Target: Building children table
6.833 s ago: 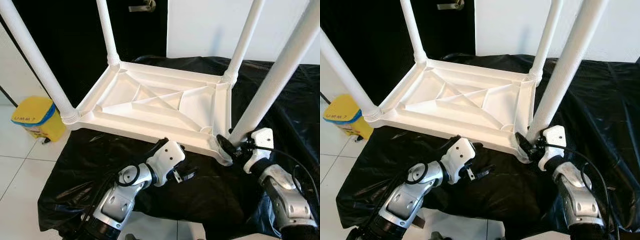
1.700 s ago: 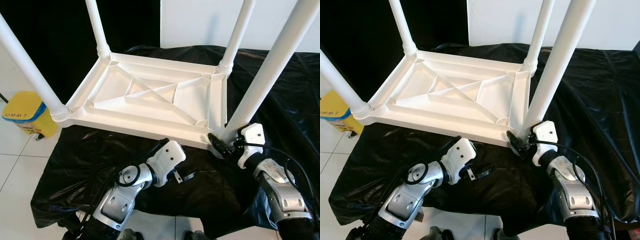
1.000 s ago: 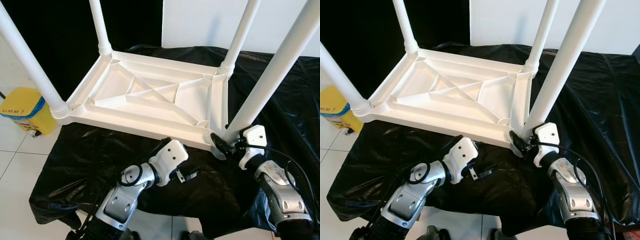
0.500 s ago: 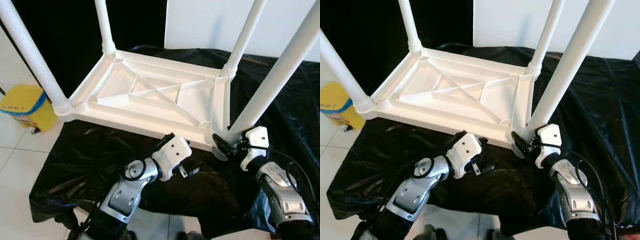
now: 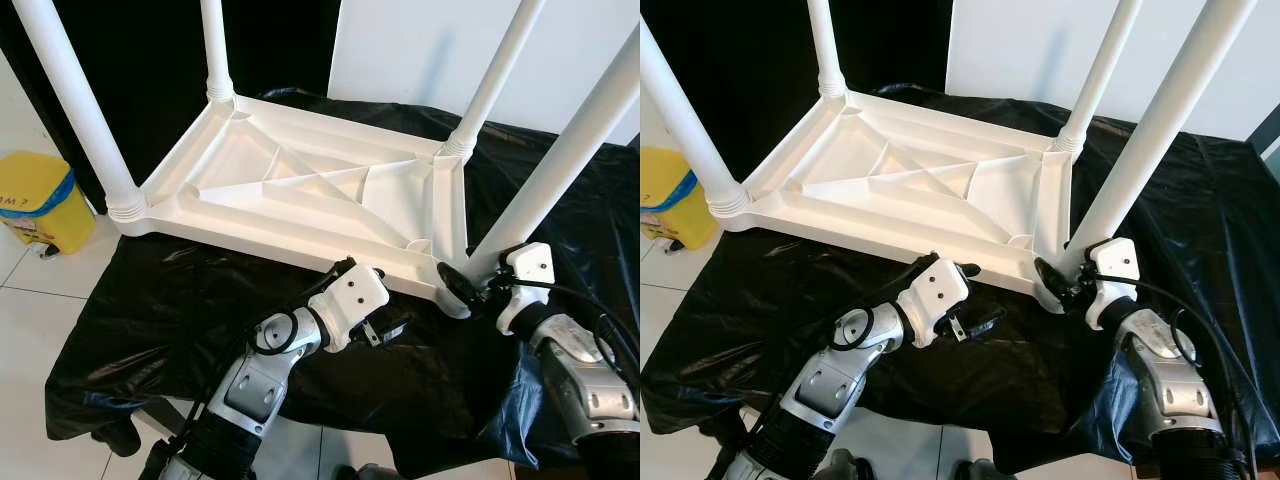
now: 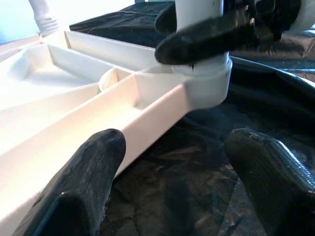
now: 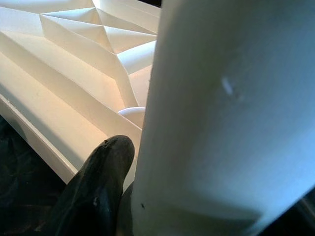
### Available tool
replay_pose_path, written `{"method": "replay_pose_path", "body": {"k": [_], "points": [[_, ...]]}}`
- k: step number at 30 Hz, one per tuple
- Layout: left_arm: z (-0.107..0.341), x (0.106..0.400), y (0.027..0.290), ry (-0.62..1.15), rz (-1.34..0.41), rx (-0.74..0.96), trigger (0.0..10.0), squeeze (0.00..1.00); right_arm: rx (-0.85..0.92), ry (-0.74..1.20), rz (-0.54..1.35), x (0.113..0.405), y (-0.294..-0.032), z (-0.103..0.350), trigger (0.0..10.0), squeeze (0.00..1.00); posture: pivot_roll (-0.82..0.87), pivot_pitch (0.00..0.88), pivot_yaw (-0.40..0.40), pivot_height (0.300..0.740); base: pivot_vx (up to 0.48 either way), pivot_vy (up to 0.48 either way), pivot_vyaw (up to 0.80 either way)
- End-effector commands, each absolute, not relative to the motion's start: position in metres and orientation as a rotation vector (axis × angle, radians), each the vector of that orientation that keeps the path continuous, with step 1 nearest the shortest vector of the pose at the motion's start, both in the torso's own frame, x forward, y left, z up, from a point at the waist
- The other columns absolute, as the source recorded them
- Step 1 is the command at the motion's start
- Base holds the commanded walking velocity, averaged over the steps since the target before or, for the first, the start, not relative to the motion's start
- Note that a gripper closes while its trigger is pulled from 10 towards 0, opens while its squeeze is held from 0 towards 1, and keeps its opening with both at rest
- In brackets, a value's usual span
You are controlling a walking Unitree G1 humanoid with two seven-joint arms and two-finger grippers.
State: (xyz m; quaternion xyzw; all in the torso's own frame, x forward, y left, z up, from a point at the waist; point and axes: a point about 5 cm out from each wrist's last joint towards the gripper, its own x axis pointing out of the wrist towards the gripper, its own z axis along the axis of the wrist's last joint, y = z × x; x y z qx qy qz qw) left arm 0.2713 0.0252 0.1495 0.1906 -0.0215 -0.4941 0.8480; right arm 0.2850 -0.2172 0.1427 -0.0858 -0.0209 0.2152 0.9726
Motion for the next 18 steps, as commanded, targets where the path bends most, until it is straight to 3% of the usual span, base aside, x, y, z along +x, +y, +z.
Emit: {"method": "replay_pose_path", "body": {"k": [1, 18], "points": [[0.1524, 0.2791, 0.0251, -0.089, -0.872, 0.4, 10.0, 0.0, -0.237, 0.028, 0.426, 0.2827, -0.2323, 0.1407, 10.0, 0.0, -0.14, 0.032, -0.226, 0.74, 0.0, 0.0, 0.0], [0.1495, 0.2828, 0.0259, -0.098, -0.823, 0.398, 10.0, 0.0, -0.26, 0.053, 0.47, 0.2915, -0.2343, 0.1443, 10.0, 0.0, -0.11, 0.012, -0.258, 0.74, 0.0, 0.0, 0.0]]}}
